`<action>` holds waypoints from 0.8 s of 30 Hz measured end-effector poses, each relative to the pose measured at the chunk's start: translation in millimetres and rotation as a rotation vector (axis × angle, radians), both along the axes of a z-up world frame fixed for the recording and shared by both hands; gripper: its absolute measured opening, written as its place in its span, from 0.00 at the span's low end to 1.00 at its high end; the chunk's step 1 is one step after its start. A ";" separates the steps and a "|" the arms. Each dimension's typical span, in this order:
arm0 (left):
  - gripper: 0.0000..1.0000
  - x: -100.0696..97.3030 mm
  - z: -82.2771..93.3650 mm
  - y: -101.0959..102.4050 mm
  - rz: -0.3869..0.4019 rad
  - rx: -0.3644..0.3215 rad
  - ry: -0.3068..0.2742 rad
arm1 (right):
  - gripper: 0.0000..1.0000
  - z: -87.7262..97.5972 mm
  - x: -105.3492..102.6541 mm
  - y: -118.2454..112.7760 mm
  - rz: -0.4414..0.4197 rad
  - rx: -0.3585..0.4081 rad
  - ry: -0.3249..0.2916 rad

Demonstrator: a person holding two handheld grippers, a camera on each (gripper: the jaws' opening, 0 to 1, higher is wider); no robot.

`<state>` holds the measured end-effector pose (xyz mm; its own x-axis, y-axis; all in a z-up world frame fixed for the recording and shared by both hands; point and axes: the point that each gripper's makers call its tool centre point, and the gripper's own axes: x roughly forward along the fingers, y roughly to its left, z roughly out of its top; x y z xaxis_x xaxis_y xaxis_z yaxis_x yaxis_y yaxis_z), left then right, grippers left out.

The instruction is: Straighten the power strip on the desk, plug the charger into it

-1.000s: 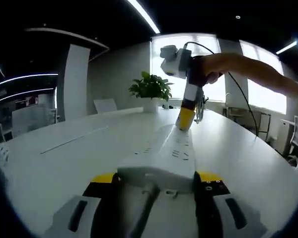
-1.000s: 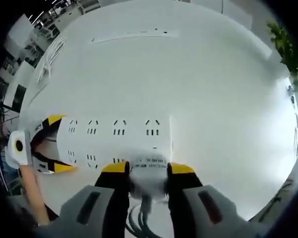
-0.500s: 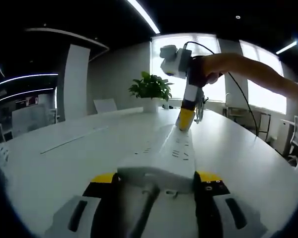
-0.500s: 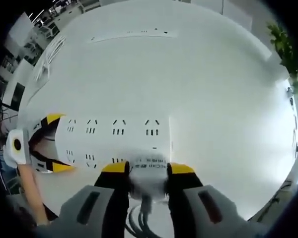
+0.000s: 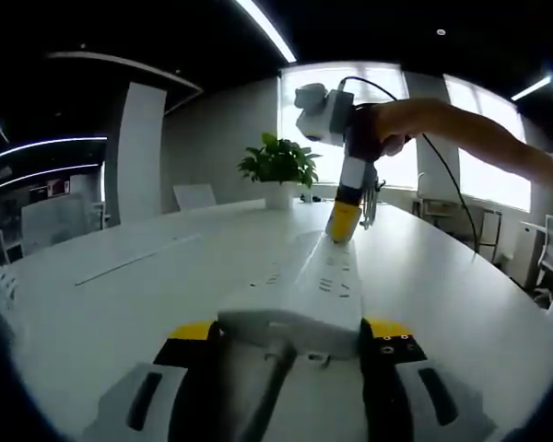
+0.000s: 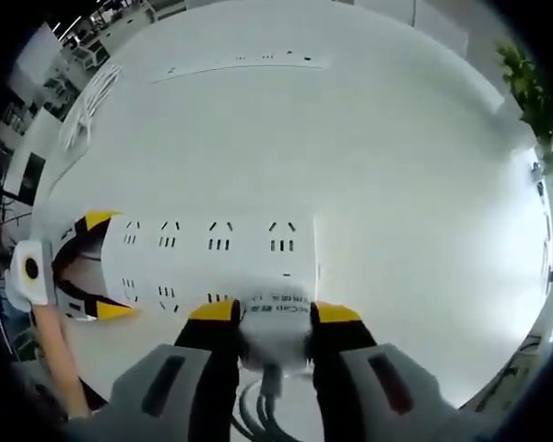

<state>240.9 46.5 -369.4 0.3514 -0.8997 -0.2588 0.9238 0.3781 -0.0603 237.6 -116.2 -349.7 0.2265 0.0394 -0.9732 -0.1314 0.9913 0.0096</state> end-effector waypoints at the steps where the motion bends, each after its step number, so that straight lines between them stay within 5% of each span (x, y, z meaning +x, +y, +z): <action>1: 0.63 -0.1 -0.1 -0.1 0.000 0.000 0.000 | 0.28 -0.3 -1.1 0.2 -0.001 -0.001 0.000; 24: 0.63 -0.4 -0.4 -0.3 0.002 0.000 0.000 | 0.29 0.4 3.2 -1.4 0.005 -0.006 -0.004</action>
